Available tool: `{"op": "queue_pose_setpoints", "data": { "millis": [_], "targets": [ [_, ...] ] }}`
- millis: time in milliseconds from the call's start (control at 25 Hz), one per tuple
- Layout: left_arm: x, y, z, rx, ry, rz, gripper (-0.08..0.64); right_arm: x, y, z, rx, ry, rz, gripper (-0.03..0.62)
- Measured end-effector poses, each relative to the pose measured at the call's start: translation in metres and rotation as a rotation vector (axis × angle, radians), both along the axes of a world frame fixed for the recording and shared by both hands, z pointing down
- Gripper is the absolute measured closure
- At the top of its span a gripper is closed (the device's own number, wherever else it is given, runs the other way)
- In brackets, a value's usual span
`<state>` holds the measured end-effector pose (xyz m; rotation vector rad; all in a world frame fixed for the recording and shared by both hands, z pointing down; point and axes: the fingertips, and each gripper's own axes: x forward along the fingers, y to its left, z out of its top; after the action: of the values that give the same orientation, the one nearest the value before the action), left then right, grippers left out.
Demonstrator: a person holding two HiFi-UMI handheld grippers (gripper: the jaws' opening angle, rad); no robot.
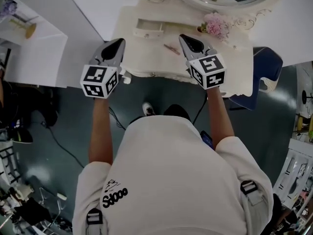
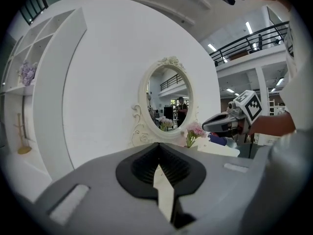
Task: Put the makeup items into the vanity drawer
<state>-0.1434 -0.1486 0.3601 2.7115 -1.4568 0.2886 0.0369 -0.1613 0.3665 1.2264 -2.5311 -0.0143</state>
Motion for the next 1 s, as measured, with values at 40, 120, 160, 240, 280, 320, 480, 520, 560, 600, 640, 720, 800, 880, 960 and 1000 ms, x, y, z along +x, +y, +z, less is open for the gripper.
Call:
{"op": "queue_pose_setpoints", "data": {
  "millis": [40, 120, 160, 240, 280, 320, 480, 520, 560, 600, 640, 720, 800, 880, 960, 1000],
  "targets": [
    [0.000, -0.004, 0.004, -0.009, 0.003, 0.006, 0.541, 0.001, -0.004, 0.009, -0.019, 0.008, 0.011, 0.588],
    [0.005, -0.010, 0.014, -0.031, 0.010, 0.025, 0.541, 0.006, -0.010, 0.029, -0.067, 0.022, 0.030, 0.586],
    [0.008, -0.013, 0.019, -0.043, 0.011, 0.036, 0.541, 0.009, -0.013, 0.038, -0.092, 0.028, 0.038, 0.586],
    [0.013, -0.021, 0.029, -0.067, 0.007, 0.052, 0.541, 0.012, -0.022, 0.054, -0.138, 0.028, 0.050, 0.552],
    [0.015, -0.026, 0.034, -0.080, 0.006, 0.057, 0.541, 0.013, -0.026, 0.060, -0.159, 0.023, 0.055, 0.544],
    [0.017, -0.029, 0.040, -0.095, 0.006, 0.060, 0.541, 0.015, -0.030, 0.067, -0.177, 0.017, 0.058, 0.541],
    [0.029, -0.046, 0.067, -0.158, 0.005, 0.069, 0.541, 0.022, -0.049, 0.102, -0.249, 0.028, 0.065, 0.512],
    [0.032, -0.051, 0.072, -0.172, 0.006, 0.070, 0.541, 0.025, -0.055, 0.113, -0.271, 0.038, 0.066, 0.495],
    [0.035, -0.056, 0.078, -0.185, 0.008, 0.071, 0.541, 0.027, -0.060, 0.124, -0.296, 0.049, 0.069, 0.477],
    [0.038, -0.060, 0.083, -0.198, 0.008, 0.071, 0.541, 0.029, -0.065, 0.136, -0.322, 0.060, 0.071, 0.469],
    [0.040, -0.064, 0.089, -0.211, 0.005, 0.071, 0.541, 0.032, -0.068, 0.148, -0.348, 0.071, 0.074, 0.466],
    [0.043, -0.073, 0.099, -0.236, -0.005, 0.068, 0.541, 0.037, -0.074, 0.173, -0.399, 0.099, 0.078, 0.459],
    [0.046, -0.084, 0.108, -0.261, -0.011, 0.064, 0.541, 0.042, -0.078, 0.197, -0.451, 0.132, 0.073, 0.448],
    [0.050, -0.093, 0.114, -0.281, -0.013, 0.063, 0.541, 0.043, -0.081, 0.221, -0.498, 0.167, 0.057, 0.431],
    [0.053, -0.100, 0.120, -0.300, -0.017, 0.067, 0.541, 0.044, -0.084, 0.242, -0.533, 0.204, 0.040, 0.422],
    [0.054, -0.104, 0.124, -0.310, -0.020, 0.069, 0.541, 0.045, -0.086, 0.251, -0.548, 0.220, 0.034, 0.419]
  ]
}}
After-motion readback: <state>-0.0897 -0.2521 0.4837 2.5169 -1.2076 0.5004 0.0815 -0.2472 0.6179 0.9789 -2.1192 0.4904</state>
